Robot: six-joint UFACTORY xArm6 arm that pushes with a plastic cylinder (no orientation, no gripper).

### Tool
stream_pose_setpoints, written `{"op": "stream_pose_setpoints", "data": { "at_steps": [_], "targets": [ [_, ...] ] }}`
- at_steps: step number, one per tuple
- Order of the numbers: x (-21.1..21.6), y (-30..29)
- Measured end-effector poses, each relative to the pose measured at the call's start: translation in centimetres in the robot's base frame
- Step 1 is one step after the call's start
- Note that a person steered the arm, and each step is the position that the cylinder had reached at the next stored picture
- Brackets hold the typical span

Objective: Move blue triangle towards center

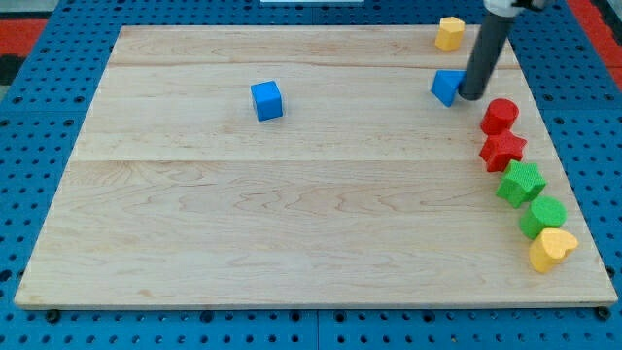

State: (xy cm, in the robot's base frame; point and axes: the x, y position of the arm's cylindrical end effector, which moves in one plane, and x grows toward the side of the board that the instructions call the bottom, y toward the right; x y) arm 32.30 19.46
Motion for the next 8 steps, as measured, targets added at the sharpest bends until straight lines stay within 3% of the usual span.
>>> {"op": "stream_pose_setpoints", "data": {
  "at_steps": [2, 4, 5, 7, 8],
  "targets": [
    [-7.4, -1.7],
    [-6.5, -1.7],
    [-4.4, -6.9],
    [-5.7, -2.3],
    [-1.7, -2.5]
  ]
}}
